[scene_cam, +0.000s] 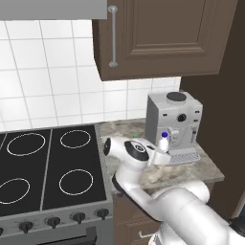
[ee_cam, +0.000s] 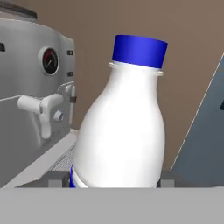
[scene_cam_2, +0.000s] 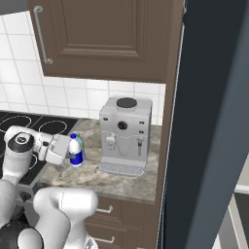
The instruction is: Take the bottled waters from the counter and place them in the freezer to freeze. Close the freezer door after placing the bottles.
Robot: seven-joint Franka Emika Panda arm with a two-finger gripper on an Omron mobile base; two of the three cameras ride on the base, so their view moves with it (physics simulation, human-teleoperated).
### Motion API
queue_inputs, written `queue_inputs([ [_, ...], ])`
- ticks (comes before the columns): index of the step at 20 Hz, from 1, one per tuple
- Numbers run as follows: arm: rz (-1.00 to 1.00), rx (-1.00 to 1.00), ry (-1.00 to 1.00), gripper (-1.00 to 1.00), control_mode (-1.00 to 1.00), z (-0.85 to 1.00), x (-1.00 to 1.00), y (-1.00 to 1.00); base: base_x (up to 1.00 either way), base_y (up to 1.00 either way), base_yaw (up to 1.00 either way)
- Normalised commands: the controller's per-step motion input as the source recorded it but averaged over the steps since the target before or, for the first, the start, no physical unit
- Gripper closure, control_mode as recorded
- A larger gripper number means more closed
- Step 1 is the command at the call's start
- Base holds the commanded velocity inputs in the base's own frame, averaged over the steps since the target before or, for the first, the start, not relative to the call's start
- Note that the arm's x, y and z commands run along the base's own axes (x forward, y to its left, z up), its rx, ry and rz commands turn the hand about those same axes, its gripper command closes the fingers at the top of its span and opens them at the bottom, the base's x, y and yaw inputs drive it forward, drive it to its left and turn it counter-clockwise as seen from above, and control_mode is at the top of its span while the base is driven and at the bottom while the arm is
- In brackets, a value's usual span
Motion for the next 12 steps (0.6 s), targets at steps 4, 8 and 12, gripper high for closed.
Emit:
queue_inputs([
  [4, 0.11, 0.0, 0.0, 1.0, -1.0, 0.67, -0.91, -0.66, 0.0, 0.0, 0.0],
  [8, 0.08, 0.03, -0.05, 1.0, -1.0, 0.38, -1.0, -0.07, 0.0, 0.0, 0.0],
  [12, 0.09, 0.05, 0.0, 1.0, -1.0, 0.53, -0.97, 0.0, 0.0, 0.0, 0.0],
])
